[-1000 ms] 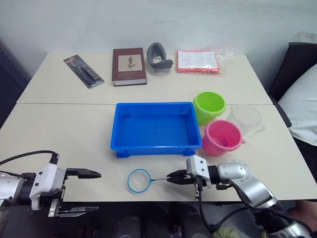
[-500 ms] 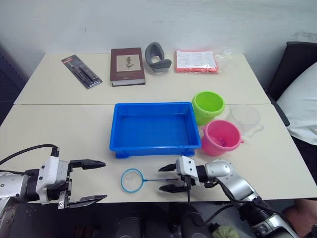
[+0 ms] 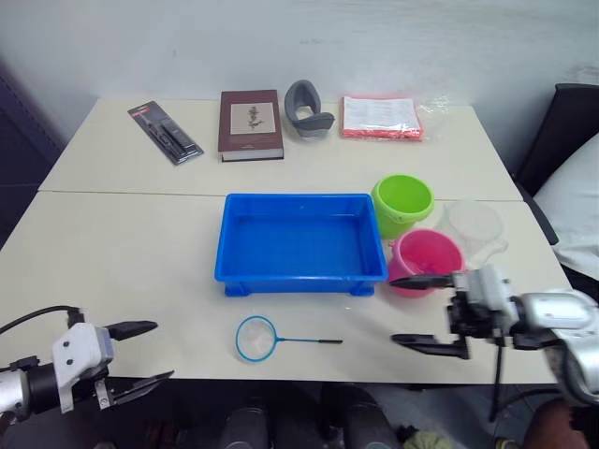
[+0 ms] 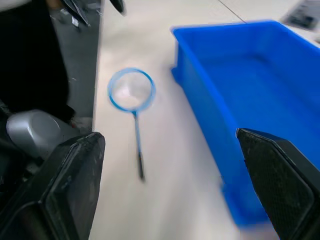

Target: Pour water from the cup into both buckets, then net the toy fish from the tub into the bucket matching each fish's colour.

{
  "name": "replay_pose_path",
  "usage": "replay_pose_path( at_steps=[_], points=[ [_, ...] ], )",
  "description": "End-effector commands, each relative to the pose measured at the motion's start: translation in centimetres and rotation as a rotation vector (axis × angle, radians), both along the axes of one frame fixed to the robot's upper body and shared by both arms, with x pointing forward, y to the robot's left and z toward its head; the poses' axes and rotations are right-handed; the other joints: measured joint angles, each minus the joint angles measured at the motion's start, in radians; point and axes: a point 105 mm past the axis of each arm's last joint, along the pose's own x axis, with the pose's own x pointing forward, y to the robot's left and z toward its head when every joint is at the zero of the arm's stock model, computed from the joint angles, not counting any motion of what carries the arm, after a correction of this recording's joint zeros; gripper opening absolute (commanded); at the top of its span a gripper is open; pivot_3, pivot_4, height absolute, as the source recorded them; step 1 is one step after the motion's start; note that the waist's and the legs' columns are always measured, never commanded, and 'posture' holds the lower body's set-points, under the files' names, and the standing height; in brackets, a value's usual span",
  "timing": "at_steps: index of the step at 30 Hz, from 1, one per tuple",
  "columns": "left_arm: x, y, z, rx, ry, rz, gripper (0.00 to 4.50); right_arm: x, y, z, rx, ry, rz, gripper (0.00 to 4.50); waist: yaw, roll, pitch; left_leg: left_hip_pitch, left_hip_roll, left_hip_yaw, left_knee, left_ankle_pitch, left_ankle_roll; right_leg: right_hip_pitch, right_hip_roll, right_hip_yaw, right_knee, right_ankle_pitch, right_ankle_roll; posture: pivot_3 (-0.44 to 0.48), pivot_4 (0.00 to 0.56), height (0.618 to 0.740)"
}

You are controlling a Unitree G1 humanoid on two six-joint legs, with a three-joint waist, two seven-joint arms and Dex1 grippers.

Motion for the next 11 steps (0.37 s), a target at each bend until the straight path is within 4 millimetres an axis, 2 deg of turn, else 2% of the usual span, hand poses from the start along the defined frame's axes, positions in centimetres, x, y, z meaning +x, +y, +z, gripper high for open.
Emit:
replay_pose_path(
  at_steps=[1,4,7,11],
  points=[
    [1.3,2.2,0.4,0.082,-0.068,0.086,4.50,-0.4,-3.3,0.7,-0.033,-0.053,-0.088,4.45,0.002,0.000,0.000,0.000,0.000,0.000,0.000,0.000,0.000,0.000,0.000,0.000,0.000,0.000,0.000,0.000,0.150,0.740],
    [2.5,3.7,0.7,0.092,-0.103,0.153,4.50,-1.1,-4.7,-0.2,-0.058,-0.072,-0.137,4.45,0.005,-0.001,0.000,0.001,0.001,0.000,0.000,0.000,-0.001,0.000,0.001,0.000,0.001,0.000,0.000,0.000,0.150,0.740],
    [2.5,3.7,0.6,0.108,-0.114,0.136,4.50,-0.6,-5.7,0.1,-0.058,-0.117,-0.218,4.45,-0.004,0.000,0.000,0.003,0.001,0.003,-0.001,0.000,-0.001,0.000,0.001,0.002,0.002,0.000,0.000,0.000,0.150,0.740],
    [1.8,3.0,0.2,0.076,-0.094,0.111,4.50,-0.3,-5.7,0.4,-0.061,-0.135,-0.236,4.45,-0.014,0.000,0.000,0.005,0.001,0.005,-0.002,-0.001,-0.001,0.000,0.001,0.005,0.002,0.000,0.000,0.000,0.150,0.740]
  ],
)
